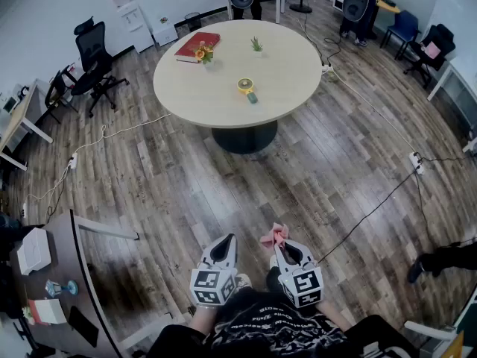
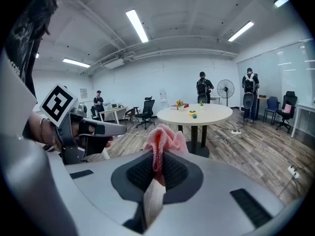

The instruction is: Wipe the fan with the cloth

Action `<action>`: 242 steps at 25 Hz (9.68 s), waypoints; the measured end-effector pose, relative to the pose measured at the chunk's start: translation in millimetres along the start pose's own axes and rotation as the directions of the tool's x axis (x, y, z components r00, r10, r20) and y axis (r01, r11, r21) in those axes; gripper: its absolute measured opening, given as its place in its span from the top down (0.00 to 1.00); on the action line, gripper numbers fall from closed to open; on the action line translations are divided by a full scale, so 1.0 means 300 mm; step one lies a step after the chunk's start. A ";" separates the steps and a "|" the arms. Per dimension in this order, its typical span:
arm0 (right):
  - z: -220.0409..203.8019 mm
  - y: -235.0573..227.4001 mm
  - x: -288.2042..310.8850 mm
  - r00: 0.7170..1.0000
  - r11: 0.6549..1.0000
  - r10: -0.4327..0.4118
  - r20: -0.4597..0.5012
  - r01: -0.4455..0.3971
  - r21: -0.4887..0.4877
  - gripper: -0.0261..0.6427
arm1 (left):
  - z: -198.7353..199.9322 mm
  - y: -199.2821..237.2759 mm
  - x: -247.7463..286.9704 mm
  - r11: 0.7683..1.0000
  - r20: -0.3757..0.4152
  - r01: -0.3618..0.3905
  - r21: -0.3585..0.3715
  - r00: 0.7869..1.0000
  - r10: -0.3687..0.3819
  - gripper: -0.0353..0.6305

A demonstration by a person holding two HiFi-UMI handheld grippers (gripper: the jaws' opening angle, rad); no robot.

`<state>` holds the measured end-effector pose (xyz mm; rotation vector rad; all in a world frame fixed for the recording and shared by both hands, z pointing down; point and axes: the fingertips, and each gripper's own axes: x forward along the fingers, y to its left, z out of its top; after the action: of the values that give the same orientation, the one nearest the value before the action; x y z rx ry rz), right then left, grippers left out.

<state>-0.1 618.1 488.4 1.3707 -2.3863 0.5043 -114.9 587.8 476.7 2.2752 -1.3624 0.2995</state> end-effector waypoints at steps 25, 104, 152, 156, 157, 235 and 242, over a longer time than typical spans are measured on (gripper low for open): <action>0.055 -0.049 -0.082 0.985 0.989 -0.147 0.093 0.147 -0.002 0.92 | 0.000 -0.040 -0.084 0.997 0.058 0.072 -0.026 0.996 -0.070 0.48; 0.705 -1.052 1.375 0.996 0.997 -0.046 -0.080 0.041 -0.062 0.92 | 0.715 0.651 1.498 0.997 -0.092 0.005 -0.080 0.996 -0.012 0.53; 0.959 -1.234 1.824 0.850 0.874 0.479 -0.218 -0.486 0.025 0.92 | 0.665 0.781 2.049 0.996 -0.453 -0.076 -0.042 0.890 0.049 0.68; 0.966 -1.089 1.885 0.728 0.776 0.599 -0.332 -0.630 0.019 0.92 | 0.666 0.793 2.046 0.999 -0.478 0.036 -0.010 0.878 -0.037 0.68; 0.953 -1.064 1.908 0.704 0.762 0.601 -0.378 -0.647 0.008 0.92 | 0.665 0.792 2.044 0.998 -0.485 0.066 0.003 0.873 -0.056 0.68; 0.990 -1.326 2.166 0.905 0.783 0.123 -0.406 -0.340 -0.521 0.92 | 0.679 0.834 2.044 0.998 -0.548 0.018 -0.052 0.836 -0.044 0.68; 0.952 -1.277 2.137 0.877 0.691 0.142 -0.459 -0.420 -0.589 0.93 | 0.677 0.829 2.048 0.999 -0.559 0.022 -0.026 0.828 -0.032 0.68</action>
<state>-4.2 -175.9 582.8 0.5085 -2.1197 -0.0586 -45.5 -86.0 624.2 1.9557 -1.0099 0.8664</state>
